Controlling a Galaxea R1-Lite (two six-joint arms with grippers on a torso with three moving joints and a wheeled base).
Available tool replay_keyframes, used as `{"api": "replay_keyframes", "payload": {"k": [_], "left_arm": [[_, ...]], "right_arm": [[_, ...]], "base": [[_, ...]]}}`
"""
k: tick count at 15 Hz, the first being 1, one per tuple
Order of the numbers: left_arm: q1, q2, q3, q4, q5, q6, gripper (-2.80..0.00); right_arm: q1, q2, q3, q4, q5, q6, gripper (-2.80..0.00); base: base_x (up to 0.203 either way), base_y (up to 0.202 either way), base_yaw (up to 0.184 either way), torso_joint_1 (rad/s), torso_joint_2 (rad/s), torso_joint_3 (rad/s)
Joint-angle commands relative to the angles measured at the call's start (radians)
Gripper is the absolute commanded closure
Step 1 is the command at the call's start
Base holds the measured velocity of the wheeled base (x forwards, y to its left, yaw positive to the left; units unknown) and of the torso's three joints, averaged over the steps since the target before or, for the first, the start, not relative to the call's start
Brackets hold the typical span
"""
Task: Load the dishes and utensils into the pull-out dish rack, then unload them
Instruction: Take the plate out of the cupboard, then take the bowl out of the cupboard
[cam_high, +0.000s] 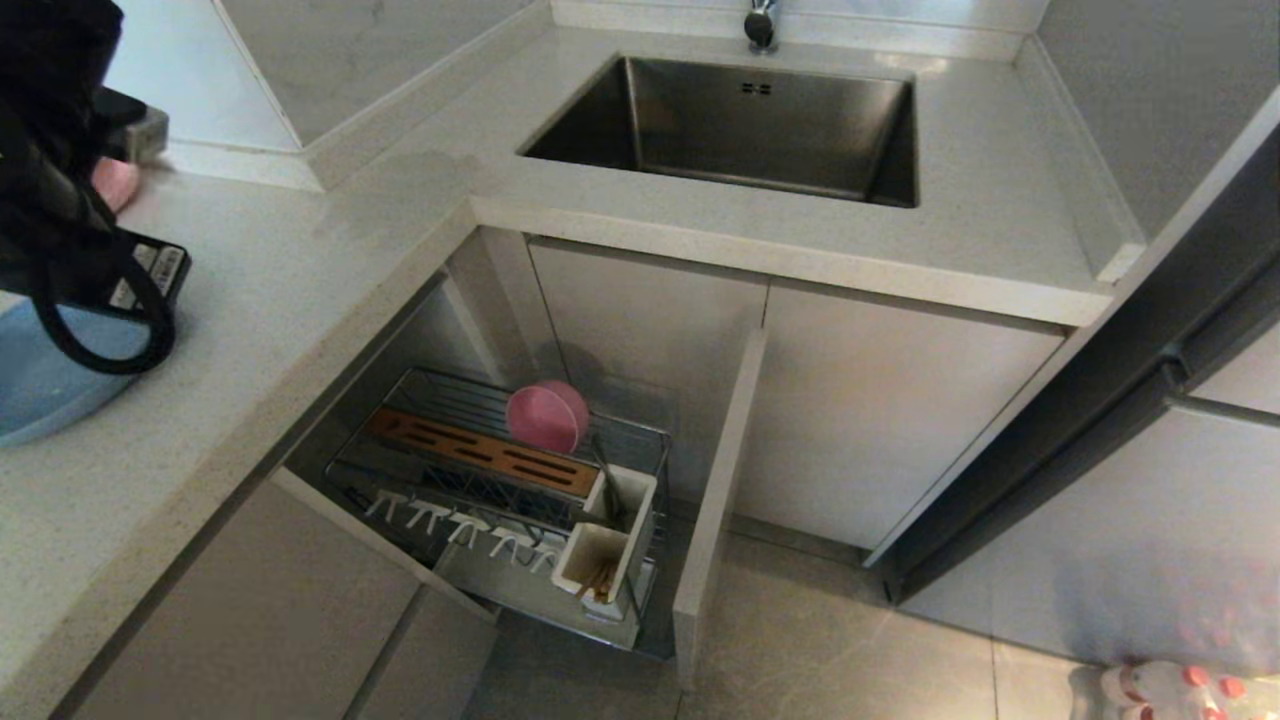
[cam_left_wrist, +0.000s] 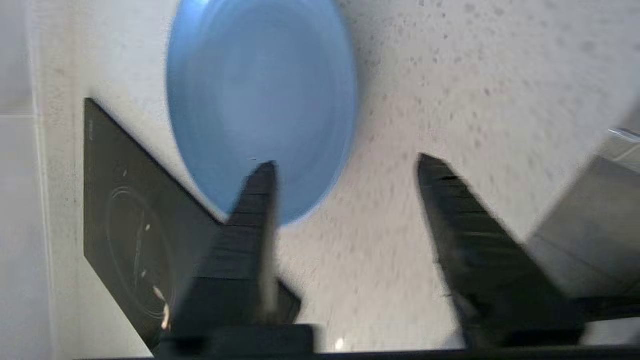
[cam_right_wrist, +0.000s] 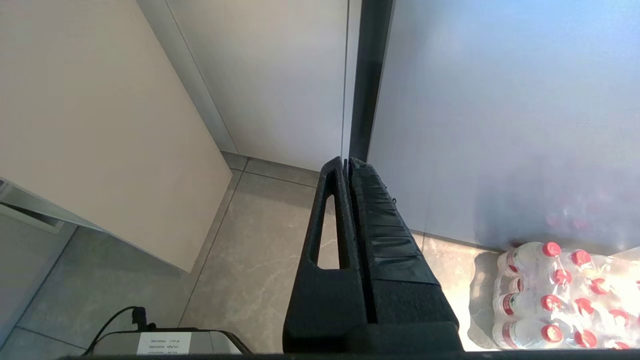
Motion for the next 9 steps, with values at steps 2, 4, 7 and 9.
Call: {"api": "replay_keyframes", "payload": {"k": [2, 4, 7, 9], "left_arm": [[-0.02, -0.104, 0.038, 0.005, 0.0, 0.0, 0.0], [-0.029, -0.187, 0.078, 0.005, -0.036, -0.006, 0.0], [-0.038, -0.318, 0.144, 0.006, -0.156, -0.068, 0.0], [-0.043, -0.401, 0.204, 0.007, -0.257, -0.158, 0.0]], "right_arm": [[0.0, 0.0, 0.0, 0.0, 0.0, 0.0, 0.0], [0.0, 0.001, 0.0, 0.0, 0.0, 0.0, 0.0], [0.0, 0.0, 0.0, 0.0, 0.0, 0.0, 0.0], [0.0, 0.0, 0.0, 0.0, 0.0, 0.0, 0.0]], "base": [[0.0, 0.0, 0.0, 0.0, 0.0, 0.0], [0.0, 0.0, 0.0, 0.0, 0.0, 0.0], [0.0, 0.0, 0.0, 0.0, 0.0, 0.0], [0.0, 0.0, 0.0, 0.0, 0.0, 0.0]]}}
